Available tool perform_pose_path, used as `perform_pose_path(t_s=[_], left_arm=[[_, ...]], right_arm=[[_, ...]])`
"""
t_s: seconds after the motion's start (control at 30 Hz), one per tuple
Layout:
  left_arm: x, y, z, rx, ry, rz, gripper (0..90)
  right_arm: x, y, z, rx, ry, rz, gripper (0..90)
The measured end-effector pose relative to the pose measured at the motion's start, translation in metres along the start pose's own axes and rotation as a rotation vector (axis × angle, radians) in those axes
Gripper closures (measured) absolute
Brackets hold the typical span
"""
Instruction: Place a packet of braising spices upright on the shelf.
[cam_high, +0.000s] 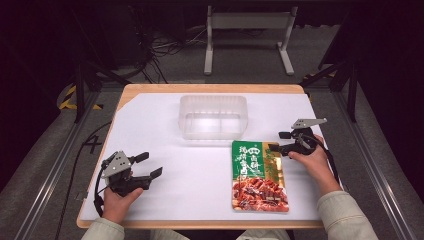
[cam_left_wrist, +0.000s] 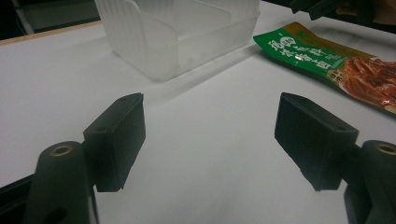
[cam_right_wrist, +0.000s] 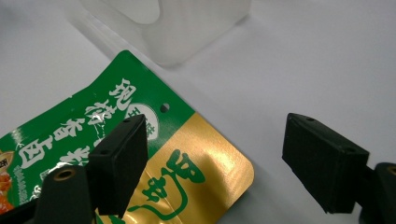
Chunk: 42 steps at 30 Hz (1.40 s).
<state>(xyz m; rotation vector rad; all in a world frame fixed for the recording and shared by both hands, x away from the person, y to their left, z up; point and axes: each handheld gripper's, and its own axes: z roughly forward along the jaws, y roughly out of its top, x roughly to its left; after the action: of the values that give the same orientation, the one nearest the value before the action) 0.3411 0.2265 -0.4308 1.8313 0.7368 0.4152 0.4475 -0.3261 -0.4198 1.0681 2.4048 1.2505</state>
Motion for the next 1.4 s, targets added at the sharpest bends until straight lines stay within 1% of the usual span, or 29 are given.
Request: perform_pose_path(t_s=[0.13,0.3,0.5,0.6,0.7,0.8,0.87,1.0,1.13,1.2,1.27,1.33,1.4], left_arm=[[0.0,0.0,0.0,-0.002,0.0,-0.005,25.4],[-0.001,0.0,0.0,-0.002,-0.001,-0.004,25.3],[-0.001,0.0,0.0,-0.001,-0.001,-0.003,25.4],[0.0,0.0,0.0,-0.002,-0.002,-0.004,25.4],[-0.001,0.0,0.0,-0.003,-0.002,-0.004,25.4],[-0.001,0.0,0.0,0.0,-0.003,-0.005,25.4],[-0.001,0.0,0.0,0.001,-0.001,-0.003,25.4],[-0.001,0.0,0.0,0.001,-0.001,0.002,25.4],[-0.001,0.0,0.001,0.003,-0.001,0.002,25.4],[-0.001,0.0,0.001,0.003,-0.001,0.002,25.4],[-0.001,0.0,0.001,0.003,-0.002,0.002,25.4],[-0.002,0.0,0.001,0.003,-0.003,-0.006,25.4],[-0.001,0.0,0.001,0.007,-0.002,0.004,25.4]], right_arm=[[-0.001,-0.006,0.006,0.021,0.013,0.013,23.4],[-0.001,-0.009,0.009,0.039,0.033,0.019,23.6],[0.0,-0.011,0.013,0.064,0.056,0.015,24.6],[0.0,-0.012,0.014,0.069,0.061,0.015,25.1],[0.0,-0.012,0.014,0.066,0.073,0.024,26.4],[0.002,-0.012,0.013,0.068,0.079,0.026,25.8],[0.003,-0.011,0.01,0.058,0.079,0.029,26.6],[0.006,-0.009,0.003,0.033,0.087,0.023,32.4],[0.01,-0.007,-0.006,0.024,0.122,0.023,41.4],[0.011,-0.007,-0.008,0.033,0.133,0.014,45.3],[0.011,-0.008,-0.01,0.041,0.147,0.007,51.5],[0.011,-0.01,-0.01,0.068,0.166,-0.003,55.4],[0.012,-0.011,-0.008,0.086,0.153,-0.017,58.5]])
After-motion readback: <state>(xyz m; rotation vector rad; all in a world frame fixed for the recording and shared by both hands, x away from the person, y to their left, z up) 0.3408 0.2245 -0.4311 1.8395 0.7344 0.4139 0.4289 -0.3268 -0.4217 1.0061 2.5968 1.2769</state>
